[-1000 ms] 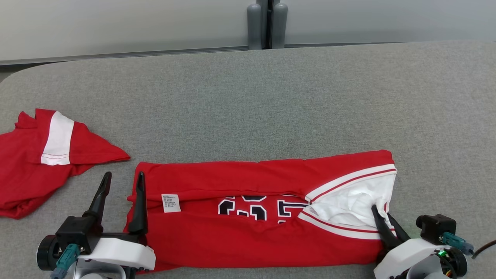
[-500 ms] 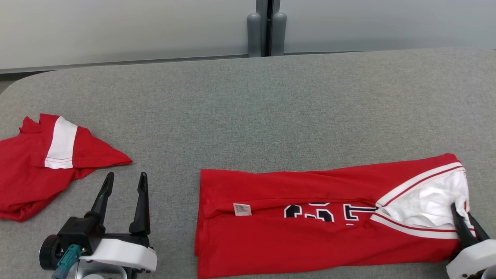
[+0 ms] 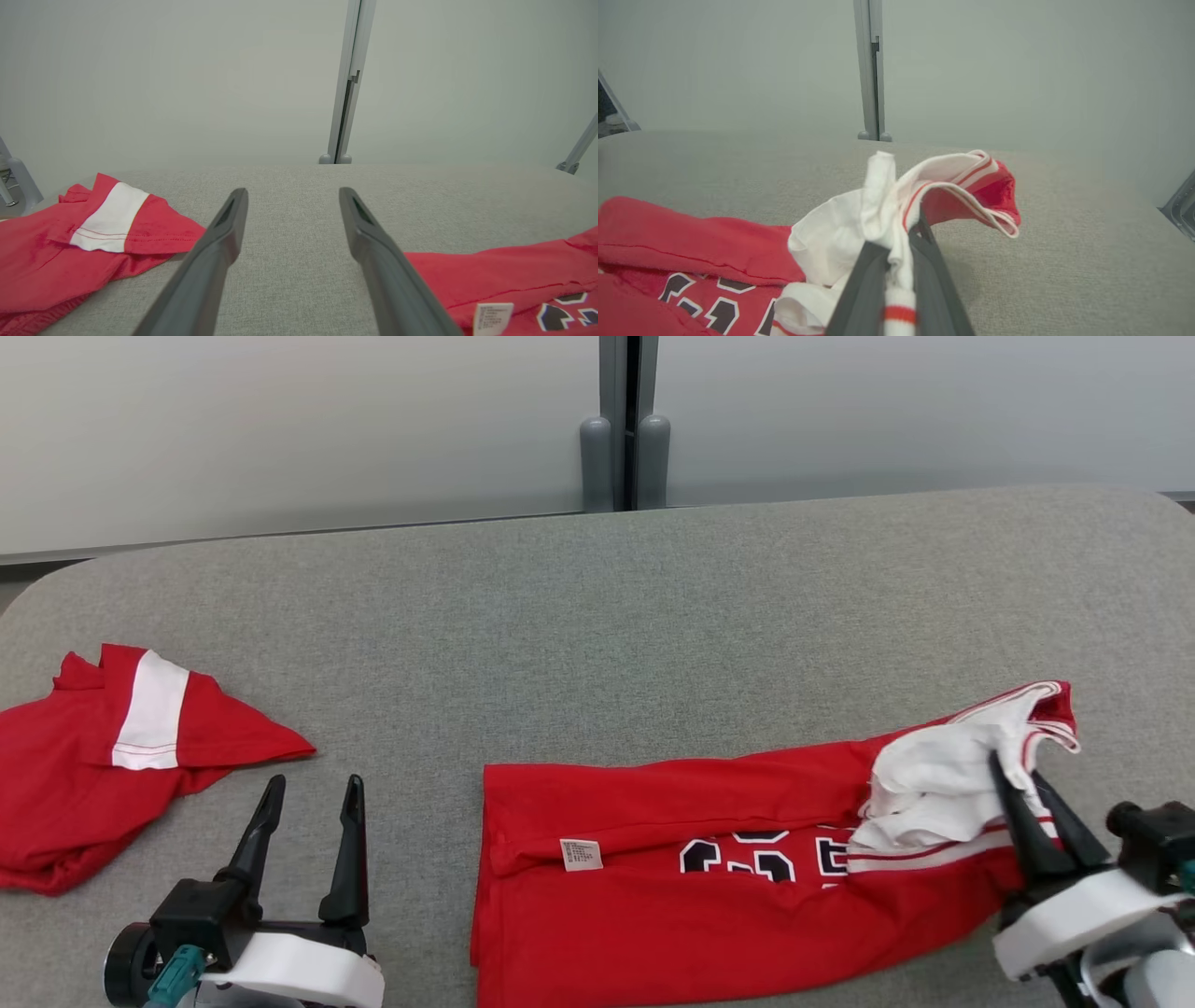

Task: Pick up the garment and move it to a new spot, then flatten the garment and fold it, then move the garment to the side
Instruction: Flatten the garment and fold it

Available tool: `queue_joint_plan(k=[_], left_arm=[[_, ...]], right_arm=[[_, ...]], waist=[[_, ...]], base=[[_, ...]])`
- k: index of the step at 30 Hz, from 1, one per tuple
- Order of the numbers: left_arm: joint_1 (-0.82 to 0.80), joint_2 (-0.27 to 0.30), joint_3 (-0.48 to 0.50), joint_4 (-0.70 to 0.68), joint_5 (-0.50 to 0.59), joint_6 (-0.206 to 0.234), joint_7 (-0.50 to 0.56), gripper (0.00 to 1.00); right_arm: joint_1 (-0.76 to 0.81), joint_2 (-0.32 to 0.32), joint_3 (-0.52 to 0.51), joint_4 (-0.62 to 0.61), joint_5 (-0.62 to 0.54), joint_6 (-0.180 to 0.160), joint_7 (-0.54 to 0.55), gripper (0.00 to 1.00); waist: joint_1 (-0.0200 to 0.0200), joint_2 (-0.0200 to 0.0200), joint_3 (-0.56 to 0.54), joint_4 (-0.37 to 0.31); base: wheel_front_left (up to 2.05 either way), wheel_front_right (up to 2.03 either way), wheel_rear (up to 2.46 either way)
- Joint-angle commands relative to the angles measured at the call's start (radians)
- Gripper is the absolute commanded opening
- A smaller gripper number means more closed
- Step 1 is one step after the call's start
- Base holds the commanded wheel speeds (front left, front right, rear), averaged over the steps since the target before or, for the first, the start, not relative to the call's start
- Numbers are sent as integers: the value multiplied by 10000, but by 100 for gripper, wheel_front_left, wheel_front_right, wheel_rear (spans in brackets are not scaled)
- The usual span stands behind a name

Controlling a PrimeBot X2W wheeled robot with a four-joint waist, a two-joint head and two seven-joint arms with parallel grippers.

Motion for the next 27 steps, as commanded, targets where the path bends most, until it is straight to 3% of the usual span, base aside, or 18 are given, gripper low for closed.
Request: queue_joint_plan(k=[1, 6, 10, 20, 23, 24, 26, 27], left_arm=[[32, -5, 22, 10, 59, -63, -46, 100], [-105, -47, -53, 26, 96, -147, -46, 100], [-319, -96, -78, 80, 123, -233, -46, 100], [-715, -432, -115, 286, 307, -414, -47, 100], [-811, -492, -111, 351, 395, -475, -45, 100], [-813, -520, -108, 368, 422, -501, -47, 100], [-870, -561, -103, 416, 463, -513, -45, 100], [-910, -576, -84, 433, 468, -544, -45, 100]], right_arm=[[74, 82, 65, -190, -129, -14, 60, 0], [-91, 710, 1105, -1832, -234, -12, 1059, 0], [-495, 1325, 2237, -2196, 23, -11, 1487, 0], [-1617, 3231, 4335, -96, 1315, -9, 1178, 0], [-1936, 3343, 4757, 582, 1627, -9, 968, 0], [-2066, 3366, 4910, 752, 1717, -9, 860, 38], [-2269, 3413, 5133, 1070, 1978, -9, 607, 100], [-2378, 3418, 5245, 1214, 2047, -9, 470, 100]], waist=[[0, 0, -22, -9], [0, 0, -6, 86], [0, 0, 109, 264], [0, 0, 564, 867], [0, 0, 698, 933], [0, 0, 727, 948], [0, 0, 794, 983], [0, 0, 814, 992]], base=[[0, 0, 0], [0, 0, 0], [0, 0, 0], [0, 0, 0], [0, 0, 0], [0, 0, 0], [0, 0, 0], [0, 0, 0]])
